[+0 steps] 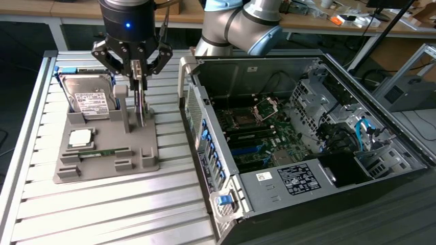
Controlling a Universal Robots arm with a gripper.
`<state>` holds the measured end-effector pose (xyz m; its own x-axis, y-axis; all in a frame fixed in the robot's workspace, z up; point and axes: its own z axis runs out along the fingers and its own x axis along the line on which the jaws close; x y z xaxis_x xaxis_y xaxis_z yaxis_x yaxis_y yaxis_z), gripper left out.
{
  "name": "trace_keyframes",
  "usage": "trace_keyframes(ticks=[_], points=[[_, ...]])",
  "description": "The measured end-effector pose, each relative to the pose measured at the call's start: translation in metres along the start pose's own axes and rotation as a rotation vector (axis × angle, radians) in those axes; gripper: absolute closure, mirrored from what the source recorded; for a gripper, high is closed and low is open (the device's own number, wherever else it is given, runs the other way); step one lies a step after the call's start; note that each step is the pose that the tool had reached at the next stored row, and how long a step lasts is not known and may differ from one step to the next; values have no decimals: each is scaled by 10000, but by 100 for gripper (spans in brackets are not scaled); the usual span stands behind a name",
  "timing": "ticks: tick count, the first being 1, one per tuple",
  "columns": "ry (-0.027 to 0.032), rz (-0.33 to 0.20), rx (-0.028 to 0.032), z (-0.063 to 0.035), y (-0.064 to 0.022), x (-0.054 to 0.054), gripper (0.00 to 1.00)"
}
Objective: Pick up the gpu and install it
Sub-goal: 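Pick up the gpu and move the gpu toward the slot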
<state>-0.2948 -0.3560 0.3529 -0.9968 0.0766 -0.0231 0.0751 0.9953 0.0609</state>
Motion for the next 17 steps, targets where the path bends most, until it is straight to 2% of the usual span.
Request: trace_keyframes(ticks=[17], points=[[-1,0,-2,-76,5,-2,73]])
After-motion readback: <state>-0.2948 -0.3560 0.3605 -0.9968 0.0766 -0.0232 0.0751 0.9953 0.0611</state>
